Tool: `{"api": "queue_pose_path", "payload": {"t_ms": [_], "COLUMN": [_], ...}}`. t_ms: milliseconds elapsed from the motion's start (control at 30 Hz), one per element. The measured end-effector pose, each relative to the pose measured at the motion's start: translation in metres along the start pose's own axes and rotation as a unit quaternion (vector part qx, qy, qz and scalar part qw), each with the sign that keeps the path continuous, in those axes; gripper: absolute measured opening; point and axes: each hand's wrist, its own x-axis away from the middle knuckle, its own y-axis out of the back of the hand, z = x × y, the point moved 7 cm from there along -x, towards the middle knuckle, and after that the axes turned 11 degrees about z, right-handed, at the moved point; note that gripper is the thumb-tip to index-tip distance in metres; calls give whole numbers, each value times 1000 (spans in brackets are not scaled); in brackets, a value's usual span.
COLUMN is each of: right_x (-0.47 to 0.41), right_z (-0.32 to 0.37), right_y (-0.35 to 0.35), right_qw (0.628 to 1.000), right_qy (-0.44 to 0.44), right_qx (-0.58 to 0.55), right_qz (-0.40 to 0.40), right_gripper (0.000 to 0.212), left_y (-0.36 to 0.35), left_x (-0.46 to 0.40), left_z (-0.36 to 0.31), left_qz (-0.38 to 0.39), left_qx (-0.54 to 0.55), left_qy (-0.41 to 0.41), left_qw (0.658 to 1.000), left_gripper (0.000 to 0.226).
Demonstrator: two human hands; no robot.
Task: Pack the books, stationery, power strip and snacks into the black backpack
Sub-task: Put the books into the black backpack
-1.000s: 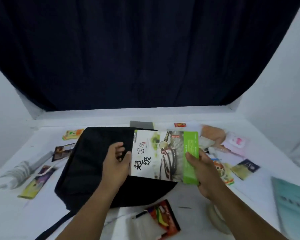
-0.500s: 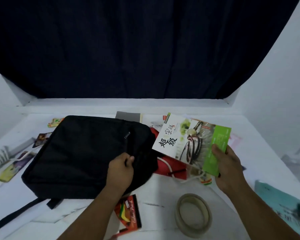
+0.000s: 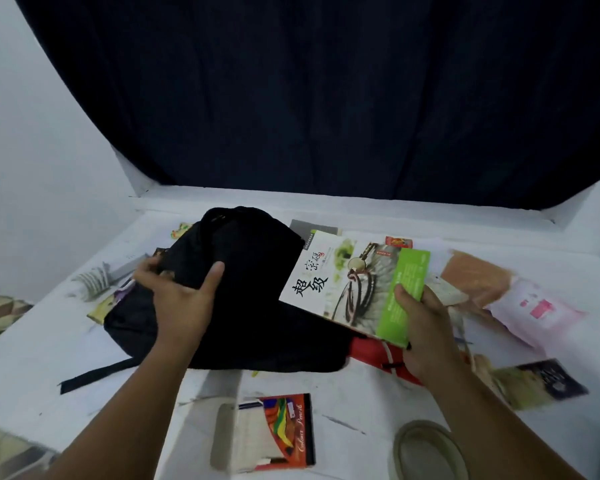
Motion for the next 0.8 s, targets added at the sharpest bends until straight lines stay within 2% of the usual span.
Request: {"api": "queue_pose_path", "payload": {"t_ms": [67, 167, 200, 233, 300, 333, 367, 433, 467, 500, 533, 633, 700, 800], "right_x": [-6, -14, -16, -18, -23, -25, -28, -31, -33, -34, -34, -30, -26, -28], "right_z": [-6, -17, -22, -26, -34, -36, -36, -32, -31, -29, -27, -18, -12, -11], "right_y": [-24, -58, -68, -77, -87, -91, -92, -95, -95, -94, -92, -87, -87, -96], "right_qw": [1000, 999, 999, 999, 999, 998, 998, 997, 997, 996, 996, 994, 993, 992], "right_qy": [-4, -13, -16, -19, -19, -20, -22, -25, -25, -24, -23, -20, -26, -54], "right_qx": [10, 10, 18, 30, 48, 53, 60, 73, 76, 79, 83, 96, 110, 115], "right_qz": [18, 36, 40, 37, 17, 6, -2, -12, -17, -22, -27, -40, -34, -14], "right_gripper": [8, 10, 10, 9, 9, 9, 7, 5, 4, 3, 3, 9, 9, 5], "left_y": [8, 15, 10, 3, -10, -11, -11, -13, -17, -19, -20, -6, 7, 18], "left_x": [-5, -11, -13, -13, -14, -15, -15, -12, -10, -10, -13, -34, -46, -56], "left_z": [6, 10, 10, 14, 33, 44, 55, 70, 70, 69, 66, 58, 51, 32], "left_qz": [7, 19, 39, 74, 171, 217, 256, 316, 332, 335, 326, 267, 227, 199], "left_qx": [-114, -255, -341, -439, -574, -586, -574, -536, -530, -524, -511, -377, -268, -199], "left_qy": [-29, -72, -98, -119, -95, -42, 24, 106, 105, 94, 87, 103, 109, 70], "left_qw": [993, 964, 934, 887, 795, 780, 777, 776, 773, 777, 790, 881, 930, 957], "left_gripper": [65, 56, 53, 51, 43, 42, 54, 96, 103, 97, 82, 38, 26, 23]}}
